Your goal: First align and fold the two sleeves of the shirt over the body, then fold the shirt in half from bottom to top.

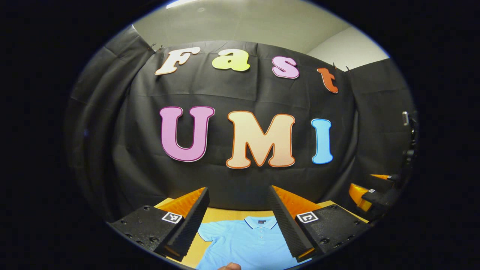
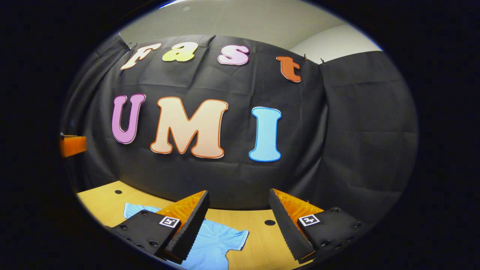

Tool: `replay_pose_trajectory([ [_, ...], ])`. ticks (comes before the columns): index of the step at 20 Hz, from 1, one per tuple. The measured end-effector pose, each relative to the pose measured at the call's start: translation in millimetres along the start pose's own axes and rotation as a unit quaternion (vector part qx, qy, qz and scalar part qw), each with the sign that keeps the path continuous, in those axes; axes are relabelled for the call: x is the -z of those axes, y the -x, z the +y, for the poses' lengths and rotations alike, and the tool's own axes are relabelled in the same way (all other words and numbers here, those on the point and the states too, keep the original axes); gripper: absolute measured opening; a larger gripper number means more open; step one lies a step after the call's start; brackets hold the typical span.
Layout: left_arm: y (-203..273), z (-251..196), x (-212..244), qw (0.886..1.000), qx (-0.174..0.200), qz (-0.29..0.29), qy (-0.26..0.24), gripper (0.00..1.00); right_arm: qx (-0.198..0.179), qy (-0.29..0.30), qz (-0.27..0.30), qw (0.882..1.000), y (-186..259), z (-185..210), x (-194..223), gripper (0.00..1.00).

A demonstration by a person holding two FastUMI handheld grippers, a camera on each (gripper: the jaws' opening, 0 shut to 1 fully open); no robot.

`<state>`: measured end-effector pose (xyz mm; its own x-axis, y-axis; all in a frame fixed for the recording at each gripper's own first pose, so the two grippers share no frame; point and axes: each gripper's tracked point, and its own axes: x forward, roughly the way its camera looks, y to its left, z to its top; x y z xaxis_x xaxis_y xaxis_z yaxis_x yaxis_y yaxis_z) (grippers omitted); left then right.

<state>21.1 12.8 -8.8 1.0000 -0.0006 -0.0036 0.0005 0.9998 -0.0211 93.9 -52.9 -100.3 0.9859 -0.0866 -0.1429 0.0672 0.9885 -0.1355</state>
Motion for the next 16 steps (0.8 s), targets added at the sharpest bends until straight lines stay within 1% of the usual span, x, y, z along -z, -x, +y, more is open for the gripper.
replay_pose_trajectory([
  [2,-4,7,3,1.0,0.0,0.002,0.0,0.94,0.003,0.002,0.02,1.0,-17,4,20,0.99],
  [5,-7,23,13,1.0,-0.013,0.015,-0.001,0.94,0.004,-0.002,0.06,0.998,-41,9,52,0.99],
  [6,-8,28,13,1.0,-0.016,0.017,0.0,0.93,0.005,-0.004,0.068,0.998,-48,9,61,0.99],
  [7,-8,34,16,1.0,-0.021,0.02,0.0,0.95,0.008,-0.003,0.078,0.997,-54,9,71,0.99],
  [8,-8,39,18,0.999,-0.025,0.023,-0.001,0.94,0.012,0.003,0.086,0.996,-61,7,81,0.99],
  [16,-12,68,25,0.998,-0.047,0.036,-0.015,0.94,0.031,0.017,0.174,0.984,-96,0,163,0.99],
])
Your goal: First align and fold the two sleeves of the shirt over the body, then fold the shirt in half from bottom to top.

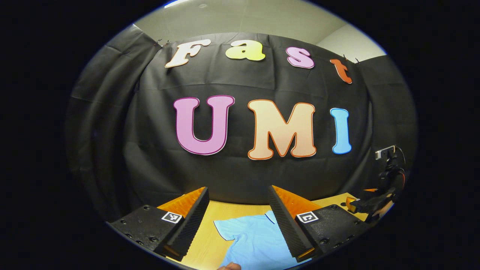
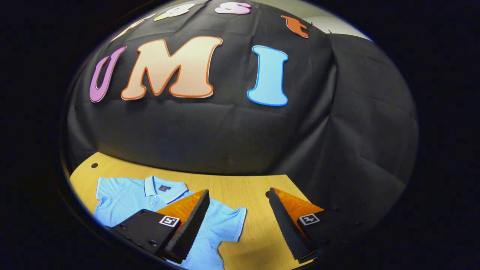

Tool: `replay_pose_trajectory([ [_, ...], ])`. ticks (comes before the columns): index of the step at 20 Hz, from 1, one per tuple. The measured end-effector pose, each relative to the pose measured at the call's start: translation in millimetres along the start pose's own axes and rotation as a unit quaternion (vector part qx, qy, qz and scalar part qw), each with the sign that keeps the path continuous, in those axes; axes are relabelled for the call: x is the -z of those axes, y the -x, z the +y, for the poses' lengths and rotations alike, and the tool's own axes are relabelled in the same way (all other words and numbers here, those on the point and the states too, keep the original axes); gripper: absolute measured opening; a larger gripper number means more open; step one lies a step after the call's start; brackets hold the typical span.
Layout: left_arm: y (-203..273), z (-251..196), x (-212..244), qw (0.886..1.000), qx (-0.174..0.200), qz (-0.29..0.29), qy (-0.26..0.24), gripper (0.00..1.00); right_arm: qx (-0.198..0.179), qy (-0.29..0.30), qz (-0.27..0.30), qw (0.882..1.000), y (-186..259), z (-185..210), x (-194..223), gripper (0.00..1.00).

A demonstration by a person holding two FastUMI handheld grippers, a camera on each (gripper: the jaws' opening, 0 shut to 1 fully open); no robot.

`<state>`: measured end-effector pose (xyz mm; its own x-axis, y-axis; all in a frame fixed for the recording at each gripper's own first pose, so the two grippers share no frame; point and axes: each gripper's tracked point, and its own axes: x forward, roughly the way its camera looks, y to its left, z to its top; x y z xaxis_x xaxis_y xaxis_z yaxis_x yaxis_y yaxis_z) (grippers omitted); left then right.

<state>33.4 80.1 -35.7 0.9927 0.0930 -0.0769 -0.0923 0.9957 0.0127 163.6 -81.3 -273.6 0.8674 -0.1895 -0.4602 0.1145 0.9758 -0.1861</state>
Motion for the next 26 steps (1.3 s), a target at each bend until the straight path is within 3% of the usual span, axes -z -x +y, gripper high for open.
replay_pose_trajectory([
  [8,-8,15,17,1.0,-0.014,0.027,-0.001,0.95,0.0,0.001,0.099,0.995,-50,6,78,0.99],
  [21,-22,9,36,0.998,-0.011,0.058,-0.01,0.95,0.01,-0.021,0.232,0.972,-88,4,178,1.0],
  [25,-23,6,38,0.998,-0.006,0.06,-0.007,0.95,-0.007,-0.056,0.246,0.968,-90,11,181,0.96],
  [26,-23,5,39,0.998,-0.005,0.063,-0.005,0.95,-0.016,-0.071,0.253,0.965,-90,16,184,0.84],
])
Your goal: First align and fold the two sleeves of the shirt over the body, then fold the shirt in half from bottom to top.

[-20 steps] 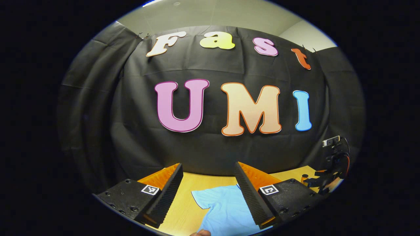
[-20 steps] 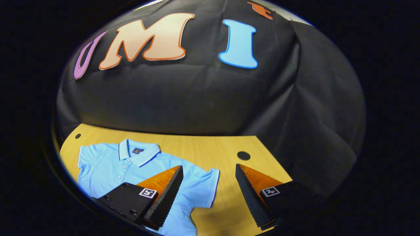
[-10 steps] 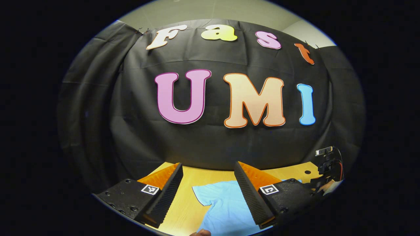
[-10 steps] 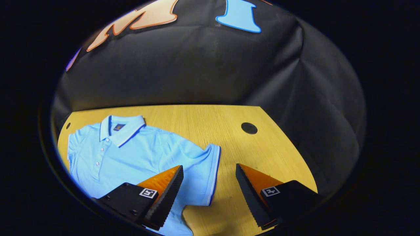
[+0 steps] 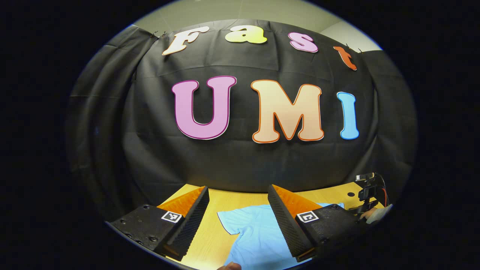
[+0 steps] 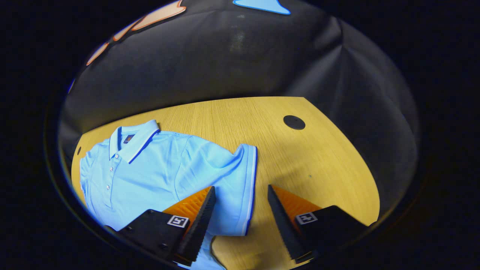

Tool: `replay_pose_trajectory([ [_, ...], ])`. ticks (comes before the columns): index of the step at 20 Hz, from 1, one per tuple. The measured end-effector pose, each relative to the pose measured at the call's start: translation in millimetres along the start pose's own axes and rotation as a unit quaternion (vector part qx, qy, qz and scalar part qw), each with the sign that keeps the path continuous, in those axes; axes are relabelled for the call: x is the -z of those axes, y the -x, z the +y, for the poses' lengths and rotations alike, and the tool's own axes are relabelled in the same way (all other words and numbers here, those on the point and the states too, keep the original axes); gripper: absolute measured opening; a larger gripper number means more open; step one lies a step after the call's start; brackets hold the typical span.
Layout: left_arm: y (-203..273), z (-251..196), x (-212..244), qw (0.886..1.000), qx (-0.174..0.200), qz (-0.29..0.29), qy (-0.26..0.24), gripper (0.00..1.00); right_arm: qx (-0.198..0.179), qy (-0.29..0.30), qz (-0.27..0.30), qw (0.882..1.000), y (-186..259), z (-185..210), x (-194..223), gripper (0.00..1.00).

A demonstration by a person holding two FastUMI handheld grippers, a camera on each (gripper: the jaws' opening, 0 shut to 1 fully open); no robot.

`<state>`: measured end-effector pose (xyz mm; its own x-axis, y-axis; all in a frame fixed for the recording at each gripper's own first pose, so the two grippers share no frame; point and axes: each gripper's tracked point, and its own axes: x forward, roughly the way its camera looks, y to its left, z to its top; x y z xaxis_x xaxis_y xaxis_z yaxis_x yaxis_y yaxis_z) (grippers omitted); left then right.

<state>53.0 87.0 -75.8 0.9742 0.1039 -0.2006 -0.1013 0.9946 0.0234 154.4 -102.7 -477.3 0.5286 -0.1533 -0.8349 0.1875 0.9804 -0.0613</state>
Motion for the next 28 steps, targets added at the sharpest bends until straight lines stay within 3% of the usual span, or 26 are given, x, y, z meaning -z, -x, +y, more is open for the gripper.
replay_pose_trajectory([
  [1,0,0,2,1.0,0.0,0.002,0.001,0.95,-0.001,-0.005,-0.002,1.0,2,1,0,0.79],
  [2,-1,0,2,1.0,0.0,0.004,0.003,0.95,-0.005,-0.006,-0.003,1.0,-1,3,-2,0.63],
  [3,0,1,3,1.0,-0.001,0.005,0.003,0.95,-0.008,-0.004,-0.004,1.0,0,5,-3,0.65],
  [5,1,2,5,1.0,0.0,0.008,0.004,0.95,-0.012,-0.001,-0.006,1.0,-1,11,-1,0.39],
  [6,1,2,5,1.0,-0.001,0.009,0.004,0.95,-0.016,0.0,-0.01,1.0,-3,13,-2,0.2],
  [7,0,2,5,1.0,-0.001,0.009,0.003,0.95,-0.015,0.003,-0.012,1.0,0,15,-3,0.23],
  [8,1,2,4,1.0,-0.001,0.008,0.002,0.95,-0.011,0.005,-0.015,1.0,0,15,-3,0.08],
  [9,1,3,4,1.0,-0.001,0.007,0.0,0.95,-0.017,0.007,-0.025,1.0,3,19,-8,0.05],
  [12,1,6,1,1.0,-0.002,0.003,-0.002,0.95,-0.046,-0.005,-0.078,0.996,18,43,-38,0.02],
  [17,3,4,6,1.0,0.003,0.009,0.009,0.95,-0.08,-0.029,-0.076,0.994,33,70,-42,0.03],
  [24,6,16,11,1.0,0.001,0.014,0.01,0.95,-0.157,-0.089,-0.088,0.98,54,148,-46,0.02],
  [28,10,29,16,1.0,-0.003,0.02,0.005,0.95,-0.162,-0.096,-0.074,0.979,44,172,-31,0.02],
])
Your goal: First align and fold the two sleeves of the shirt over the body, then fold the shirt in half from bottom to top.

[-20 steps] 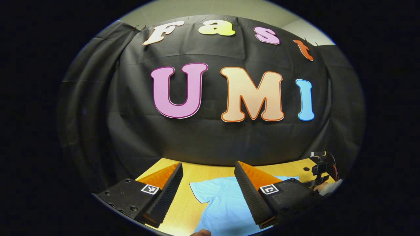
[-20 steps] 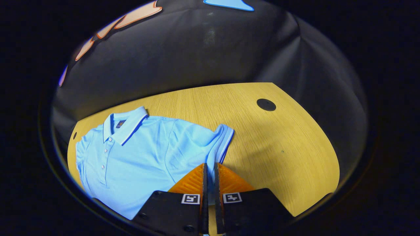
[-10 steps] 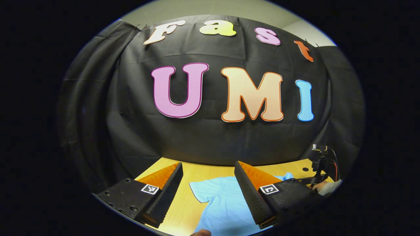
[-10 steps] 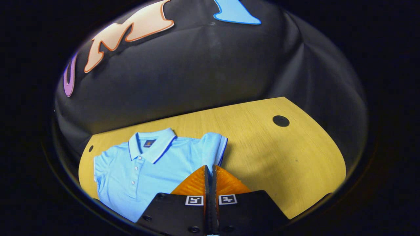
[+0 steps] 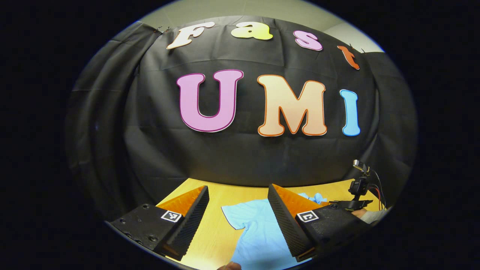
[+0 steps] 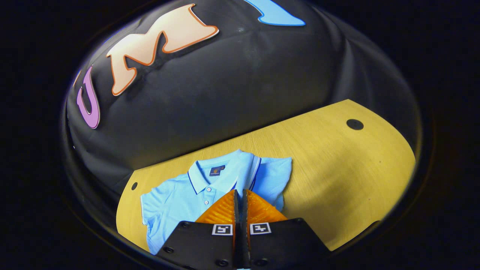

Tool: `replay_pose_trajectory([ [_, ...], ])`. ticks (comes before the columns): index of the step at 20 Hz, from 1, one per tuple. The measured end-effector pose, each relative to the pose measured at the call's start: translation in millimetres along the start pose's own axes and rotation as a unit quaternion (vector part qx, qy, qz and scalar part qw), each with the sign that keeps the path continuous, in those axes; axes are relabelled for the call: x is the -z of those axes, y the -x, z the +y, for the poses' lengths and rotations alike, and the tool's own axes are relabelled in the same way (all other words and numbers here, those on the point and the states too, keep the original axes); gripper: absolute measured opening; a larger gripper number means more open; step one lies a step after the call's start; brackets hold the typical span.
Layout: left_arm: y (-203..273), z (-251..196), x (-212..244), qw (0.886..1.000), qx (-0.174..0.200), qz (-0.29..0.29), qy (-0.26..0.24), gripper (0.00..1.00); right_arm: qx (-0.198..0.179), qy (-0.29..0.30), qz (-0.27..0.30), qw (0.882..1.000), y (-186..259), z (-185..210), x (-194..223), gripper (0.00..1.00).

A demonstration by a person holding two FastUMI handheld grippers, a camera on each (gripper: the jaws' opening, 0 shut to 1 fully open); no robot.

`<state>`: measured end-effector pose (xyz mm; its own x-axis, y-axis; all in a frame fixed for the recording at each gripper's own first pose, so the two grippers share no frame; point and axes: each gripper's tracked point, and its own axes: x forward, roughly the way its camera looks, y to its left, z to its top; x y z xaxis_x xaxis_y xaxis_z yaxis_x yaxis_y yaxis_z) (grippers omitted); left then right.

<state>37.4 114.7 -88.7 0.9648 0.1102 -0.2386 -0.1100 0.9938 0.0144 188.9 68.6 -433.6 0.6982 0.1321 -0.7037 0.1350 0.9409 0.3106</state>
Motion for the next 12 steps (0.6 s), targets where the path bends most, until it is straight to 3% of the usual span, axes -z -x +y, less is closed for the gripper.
replay_pose_trajectory([
  [3,1,11,4,1.0,-0.008,0.003,0.003,0.95,0.003,-0.001,0.011,1.0,-4,6,12,0.0],
  [5,0,15,6,1.0,-0.011,0.004,0.008,0.95,-0.006,-0.002,0.017,1.0,6,13,15,0.09],
  [10,-13,14,12,0.999,-0.01,0.0,0.03,0.95,-0.039,0.024,-0.034,0.998,47,28,-21,0.92],
  [12,-19,12,16,0.999,-0.009,0.002,0.038,0.95,-0.046,0.028,-0.05,0.997,69,29,-33,0.97],
])
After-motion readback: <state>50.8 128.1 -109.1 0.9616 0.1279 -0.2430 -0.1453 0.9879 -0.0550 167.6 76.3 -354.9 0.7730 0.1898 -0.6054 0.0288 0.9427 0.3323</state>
